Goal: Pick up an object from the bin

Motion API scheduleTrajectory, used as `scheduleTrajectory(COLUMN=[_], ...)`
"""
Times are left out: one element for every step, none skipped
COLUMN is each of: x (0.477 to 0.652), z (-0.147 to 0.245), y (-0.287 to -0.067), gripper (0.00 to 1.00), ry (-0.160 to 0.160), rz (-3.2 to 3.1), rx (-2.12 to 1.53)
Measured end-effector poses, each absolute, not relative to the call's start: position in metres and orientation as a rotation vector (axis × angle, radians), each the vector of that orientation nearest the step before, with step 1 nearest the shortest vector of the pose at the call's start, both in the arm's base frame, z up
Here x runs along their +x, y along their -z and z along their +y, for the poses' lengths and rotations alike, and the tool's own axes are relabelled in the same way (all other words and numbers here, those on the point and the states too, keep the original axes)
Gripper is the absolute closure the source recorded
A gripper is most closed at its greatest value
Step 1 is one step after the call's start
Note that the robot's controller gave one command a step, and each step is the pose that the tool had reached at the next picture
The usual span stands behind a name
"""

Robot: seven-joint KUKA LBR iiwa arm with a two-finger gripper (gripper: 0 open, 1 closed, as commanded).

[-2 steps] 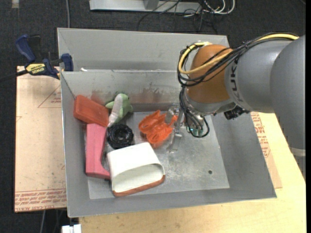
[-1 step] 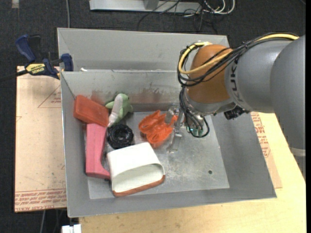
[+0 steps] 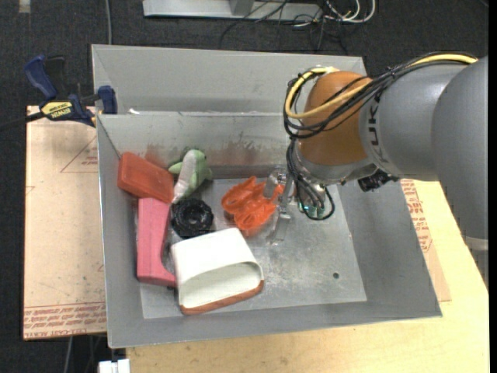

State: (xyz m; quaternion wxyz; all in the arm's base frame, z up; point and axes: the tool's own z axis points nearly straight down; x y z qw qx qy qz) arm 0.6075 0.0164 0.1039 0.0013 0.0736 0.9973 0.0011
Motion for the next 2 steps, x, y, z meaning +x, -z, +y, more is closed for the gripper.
scheduleTrajectory(x=[0.608,0.610], z=[0.016,0.022], y=[-0.104,-0.073], gripper=[0.00,0.00], ry=[-0.003,-0.006], rz=[3.130,3.129], rx=[0.231,0.235])
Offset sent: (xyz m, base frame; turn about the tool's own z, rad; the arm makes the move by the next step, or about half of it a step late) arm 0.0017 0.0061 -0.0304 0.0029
